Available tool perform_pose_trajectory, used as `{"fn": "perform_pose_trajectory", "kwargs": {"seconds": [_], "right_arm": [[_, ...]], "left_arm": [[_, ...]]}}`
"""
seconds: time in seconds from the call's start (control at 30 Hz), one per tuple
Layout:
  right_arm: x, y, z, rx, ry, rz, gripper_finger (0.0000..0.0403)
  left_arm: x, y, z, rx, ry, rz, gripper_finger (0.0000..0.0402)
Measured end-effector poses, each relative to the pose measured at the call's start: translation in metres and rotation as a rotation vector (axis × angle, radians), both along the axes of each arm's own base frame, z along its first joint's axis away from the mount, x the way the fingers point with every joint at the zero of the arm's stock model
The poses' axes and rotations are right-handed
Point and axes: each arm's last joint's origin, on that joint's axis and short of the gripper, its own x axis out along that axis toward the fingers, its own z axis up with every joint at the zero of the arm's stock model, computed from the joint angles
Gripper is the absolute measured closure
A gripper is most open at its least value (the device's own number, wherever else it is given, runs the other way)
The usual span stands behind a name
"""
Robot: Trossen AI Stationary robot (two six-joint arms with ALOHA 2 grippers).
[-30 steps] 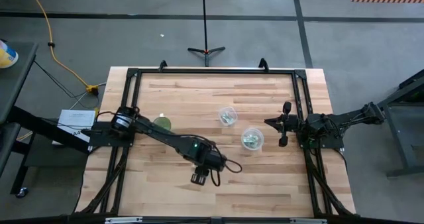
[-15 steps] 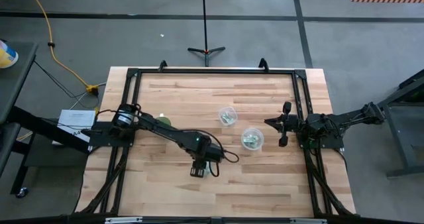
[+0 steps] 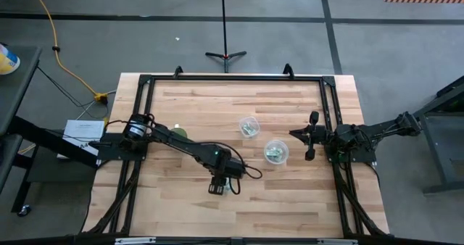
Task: Pick and place Stevia / Truvia into bins
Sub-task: Put the stevia packet into the top transparent container
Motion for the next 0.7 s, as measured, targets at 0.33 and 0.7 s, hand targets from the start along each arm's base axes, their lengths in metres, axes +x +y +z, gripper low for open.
{"fn": "perform_pose_trajectory", "kwargs": {"seconds": [0.33, 0.7], "right_arm": [[0.0000, 0.0001, 0.0000, 0.000, 0.000, 0.003, 0.0391], [0.0000, 0.0001, -0.0001, 0.000, 0.001, 0.003, 0.0391]], "left_arm": [[0.0004, -0.0019, 0.0003, -0.058, 0.007, -0.012, 0.0192], [0.0023, -0.0002, -0.0039, 0.012, -0.006, 0.002, 0.0192]]}}
